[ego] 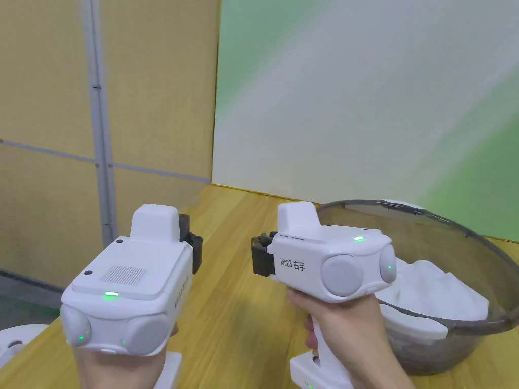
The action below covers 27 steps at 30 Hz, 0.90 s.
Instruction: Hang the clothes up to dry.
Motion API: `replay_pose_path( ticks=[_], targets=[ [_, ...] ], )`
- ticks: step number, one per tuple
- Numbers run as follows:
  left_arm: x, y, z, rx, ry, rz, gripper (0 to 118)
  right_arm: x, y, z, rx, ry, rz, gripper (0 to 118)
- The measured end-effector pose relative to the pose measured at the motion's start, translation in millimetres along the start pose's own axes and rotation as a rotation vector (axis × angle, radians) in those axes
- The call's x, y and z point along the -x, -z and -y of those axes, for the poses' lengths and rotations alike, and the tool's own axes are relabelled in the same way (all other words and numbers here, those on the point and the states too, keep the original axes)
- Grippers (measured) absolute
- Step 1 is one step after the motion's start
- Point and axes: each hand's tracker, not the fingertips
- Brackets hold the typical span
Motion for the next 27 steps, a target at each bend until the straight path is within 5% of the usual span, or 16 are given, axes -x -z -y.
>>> replay_pose_path(
  ticks=[4,7,13,17,20,27],
  targets=[
    [10.5,0.6,5.4,0.010,-0.002,-0.013,0,9.4,54.8,9.6,0.119,-0.023,-0.001,4],
    [8.7,4.9,8.1,0.026,0.014,-0.013,0,1.0,78.7,18.9,0.144,-0.033,0.131,4],
    [-11.3,16.2,9.9,0.033,0.026,0.013,0,-36.5,83.6,22.0,0.070,0.054,0.284,4],
    [-27.8,20.6,9.6,0.043,0.008,0.048,0,-49.4,73.3,25.8,0.079,0.037,0.279,4],
    [-45.3,23.9,8.9,0.041,0.028,0.088,0,-78.0,50.8,41.3,0.005,0.121,0.330,4],
    [-104.1,47.8,7.0,0.088,0.039,0.149,0,-159.2,-1.4,65.0,0.034,0.153,0.406,4]
  ],
)
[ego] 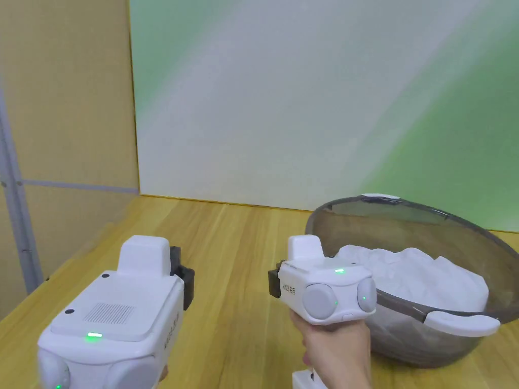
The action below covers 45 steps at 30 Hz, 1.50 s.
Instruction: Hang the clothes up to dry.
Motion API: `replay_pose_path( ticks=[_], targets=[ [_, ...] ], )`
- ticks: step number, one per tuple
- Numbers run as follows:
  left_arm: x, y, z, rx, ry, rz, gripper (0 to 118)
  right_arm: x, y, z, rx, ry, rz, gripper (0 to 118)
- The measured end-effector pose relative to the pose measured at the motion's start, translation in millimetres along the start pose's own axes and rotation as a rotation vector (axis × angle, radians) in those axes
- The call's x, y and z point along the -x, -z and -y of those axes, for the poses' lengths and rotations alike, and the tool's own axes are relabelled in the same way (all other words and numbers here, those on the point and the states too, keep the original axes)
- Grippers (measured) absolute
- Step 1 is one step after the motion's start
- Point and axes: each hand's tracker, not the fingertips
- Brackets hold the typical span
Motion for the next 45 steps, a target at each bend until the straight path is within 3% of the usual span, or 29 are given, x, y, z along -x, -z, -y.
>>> replay_pose_path(
  ticks=[9,12,13,19,23,27,31,42,45],
  targets=[
    [-75.2,33.7,0.2,0.046,-0.007,0.081,0,-158.8,-19.2,23.3,0.034,0.060,0.176,4],
    [-92.6,39.5,2.4,0.048,0.000,0.098,0,-207.8,-20.6,27.6,0.070,0.115,0.245,4],
    [-96.2,40.9,2.5,0.047,-0.003,0.104,0,-221.9,-20.8,26.9,0.060,0.114,0.224,4],
    [-112.8,48.3,-0.4,0.039,0.010,0.139,0,-278.9,-19.3,22.4,0.082,0.133,0.309,4],
    [-116.0,48.4,-2.6,0.027,0.013,0.138,0,-295.2,-17.1,24.7,0.071,0.149,0.371,3],
    [-113.7,43.9,-3.4,0.023,0.011,0.131,0,-284.4,-26.1,29.5,0.065,0.142,0.314,3],
    [-105.0,34.9,-4.7,0.011,-0.008,0.109,0,-243.1,-60.1,29.8,-0.044,0.119,0.216,3],
    [-63.1,-26.8,-2.7,-0.072,-0.040,0.009,0,-115.4,-170.4,39.8,-0.300,0.017,0.188,3],
    [-53.3,-37.2,0.6,-0.074,-0.047,0.007,0,-98.0,-186.0,51.6,-0.295,0.047,0.179,3]
  ],
)
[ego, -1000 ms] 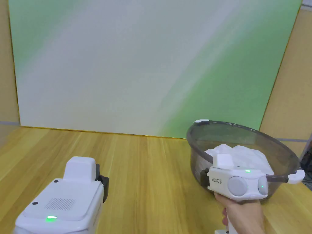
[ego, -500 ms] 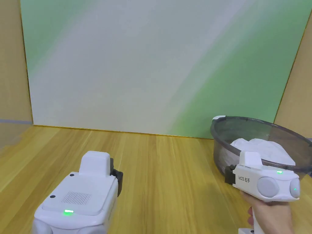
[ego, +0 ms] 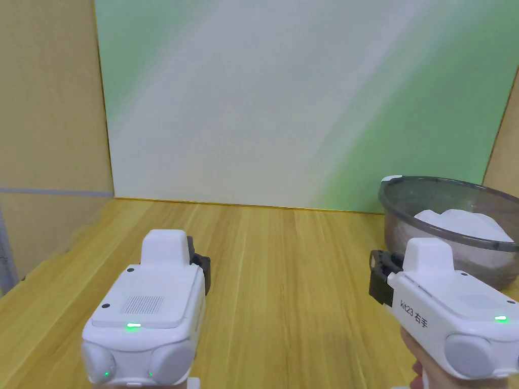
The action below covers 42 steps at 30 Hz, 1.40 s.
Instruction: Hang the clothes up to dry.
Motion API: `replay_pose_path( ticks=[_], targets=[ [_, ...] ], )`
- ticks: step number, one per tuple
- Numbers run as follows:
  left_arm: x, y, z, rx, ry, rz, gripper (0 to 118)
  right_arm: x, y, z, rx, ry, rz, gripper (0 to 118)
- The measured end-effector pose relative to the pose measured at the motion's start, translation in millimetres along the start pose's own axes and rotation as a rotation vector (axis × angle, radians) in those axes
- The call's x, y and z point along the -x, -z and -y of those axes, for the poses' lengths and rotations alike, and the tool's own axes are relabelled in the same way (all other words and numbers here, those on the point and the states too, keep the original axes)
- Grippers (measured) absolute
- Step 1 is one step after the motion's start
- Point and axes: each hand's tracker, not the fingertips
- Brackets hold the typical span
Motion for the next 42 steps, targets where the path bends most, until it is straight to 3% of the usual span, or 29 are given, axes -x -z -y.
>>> replay_pose_path(
  ticks=[4,5,11,14,18,19,20,23,25,26,27,30,34,37,39,40,42],
  targets=[
    [12.0,-17.6,1.9,-0.019,-0.002,-0.029,0,6.4,-26.1,7.5,-0.016,0.000,-0.021,3],
    [14.7,-19.8,2.2,-0.023,-0.005,-0.032,0,7.6,-27.4,5.0,-0.046,-0.041,-0.004,3],
    [22.2,-14.3,0.6,-0.014,-0.036,-0.003,0,-0.6,-16.1,2.9,0.010,0.025,0.005,3],
    [21.3,-2.6,-2.6,0.035,0.007,0.248,0,-0.7,-14.5,-0.7,0.005,-0.003,0.005,3],
    [13.7,18.8,-2.9,0.050,-0.011,0.853,0,-6.6,-14.5,-2.6,0.026,0.021,0.009,3],
    [8.4,22.6,-3.3,0.053,-0.011,0.977,0,-9.2,-17.2,-1.9,0.027,0.026,0.011,3],
    [-0.4,21.0,-6.5,0.070,0.006,1.011,0,-10.4,-18.6,-2.0,0.028,0.029,0.016,3],
    [-26.0,4.8,-13.9,-0.012,0.079,0.911,0,-15.8,-26.1,1.1,0.026,0.015,0.029,3],
    [-29.8,5.7,-17.0,-0.005,0.025,0.979,0,-22.1,-28.2,0.2,0.036,0.024,0.040,3],
    [-32.6,3.8,-16.3,0.012,-0.006,0.995,0,-25.6,-29.4,2.9,0.072,0.077,0.041,3],
    [-35.6,3.0,-16.1,0.011,-0.014,0.994,0,-28.3,-33.5,2.9,0.054,0.060,0.042,3],
    [-47.9,1.4,-19.7,0.031,-0.018,0.929,0,-36.0,-46.6,4.7,0.058,0.051,0.082,3],
    [-61.3,16.2,-26.7,0.047,-0.050,0.905,0,-59.7,-51.3,-5.8,0.076,0.074,0.059,3],
    [-76.6,35.2,-39.4,0.059,-0.036,0.919,0,-86.9,-36.3,-37.1,0.081,-0.045,0.067,3],
    [-93.6,43.4,-51.9,0.028,0.041,0.899,0,-114.5,-19.5,-55.5,0.151,0.067,0.095,3],
    [-103.2,49.8,-58.7,0.021,0.060,0.885,0,-126.6,-6.0,-71.7,0.102,0.028,0.089,3],
    [-119.6,64.3,-67.4,0.038,0.047,0.862,0,-151.8,27.5,-95.5,0.169,0.064,0.061,3]
  ],
)
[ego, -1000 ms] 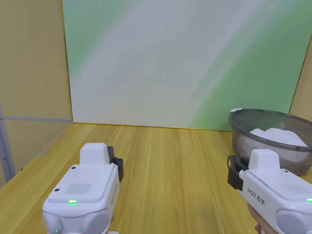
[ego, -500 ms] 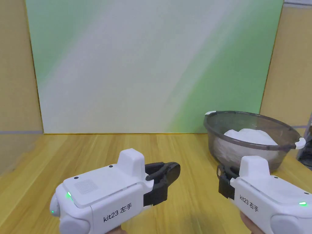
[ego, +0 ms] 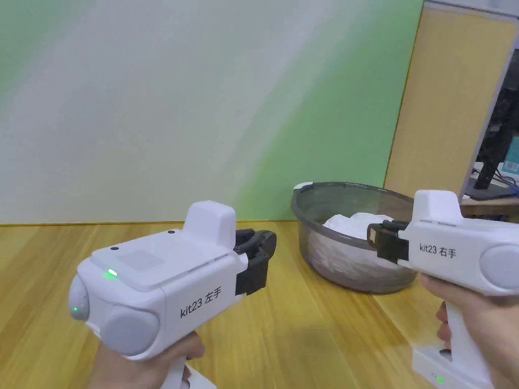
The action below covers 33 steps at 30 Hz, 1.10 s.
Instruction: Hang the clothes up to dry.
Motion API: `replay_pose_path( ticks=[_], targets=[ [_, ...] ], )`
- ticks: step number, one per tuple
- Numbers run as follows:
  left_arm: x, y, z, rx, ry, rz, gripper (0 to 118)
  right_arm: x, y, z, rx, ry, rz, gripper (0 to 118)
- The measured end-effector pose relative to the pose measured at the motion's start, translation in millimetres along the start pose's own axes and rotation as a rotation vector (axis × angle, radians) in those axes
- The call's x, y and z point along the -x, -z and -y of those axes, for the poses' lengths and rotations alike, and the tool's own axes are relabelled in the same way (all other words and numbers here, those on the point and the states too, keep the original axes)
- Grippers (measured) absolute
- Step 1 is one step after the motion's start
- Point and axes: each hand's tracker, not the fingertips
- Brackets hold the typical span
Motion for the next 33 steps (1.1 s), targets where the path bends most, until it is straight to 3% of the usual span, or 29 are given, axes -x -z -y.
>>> replay_pose_path(
  ticks=[1,2,7,9,12,15,17,18,19,20,21,22,24,25,28,33],
  targets=[
    [2.6,10.3,-4.2,-0.006,-0.012,0.003,0,-10.3,16.8,-11.8,0.092,0.036,0.014,3],
    [5.7,19.1,-7.5,-0.007,-0.027,0.002,0,-16.3,31.5,-27.9,0.060,-0.047,0.036,3],
    [13.1,62.6,-14.9,0.005,0.043,-0.010,0,-44.6,119.5,-80.7,0.255,-0.145,0.032,3],
    [16.4,77.1,-12.5,-0.004,0.051,-0.005,0,-54.8,153.7,-95.8,0.322,-0.091,0.039,3],
    [27.0,95.9,-7.4,-0.011,-0.012,0.028,0,-72.4,206.5,-104.8,0.493,-0.099,-0.006,4],
    [33.1,108.7,-0.4,-0.003,-0.016,0.003,0,-91.8,253.8,-95.6,0.640,-0.016,-0.032,7],
    [38.6,114.2,3.7,-0.002,-0.002,-0.003,0,-98.2,274.4,-87.6,0.707,-0.026,-0.028,21],
    [40.5,116.1,6.2,0.011,0.017,-0.007,0,-99.6,284.3,-84.8,0.741,-0.048,-0.034,47],
    [42.3,118.4,7.1,0.019,0.028,-0.014,0,-99.5,292.1,-83.2,0.774,-0.084,-0.034,93],
    [45.2,119.6,8.7,0.024,0.028,-0.023,0,-98.3,300.8,-80.4,0.810,-0.113,-0.031,116],
    [48.7,119.1,12.3,0.018,0.024,-0.020,0,-95.3,307.5,-76.3,0.802,-0.159,0.002,118],
    [50.9,120.6,13.8,0.016,0.017,-0.001,0,-97.4,315.8,-77.3,0.816,-0.170,-0.029,115],
    [52.2,127.3,17.3,0.008,-0.023,0.000,0,-105.6,331.5,-79.5,0.842,-0.076,0.050,115],
    [50.2,132.6,17.9,0.016,-0.017,0.000,0,-103.0,338.7,-78.5,0.864,-0.033,0.040,115],
    [40.0,143.7,19.1,0.060,0.155,-0.019,0,-97.3,355.1,-74.3,0.844,-0.107,-0.041,115],
    [41.9,145.2,23.9,0.066,0.026,0.019,0,-92.5,378.5,-53.8,0.980,-0.157,-0.010,113]
  ],
)
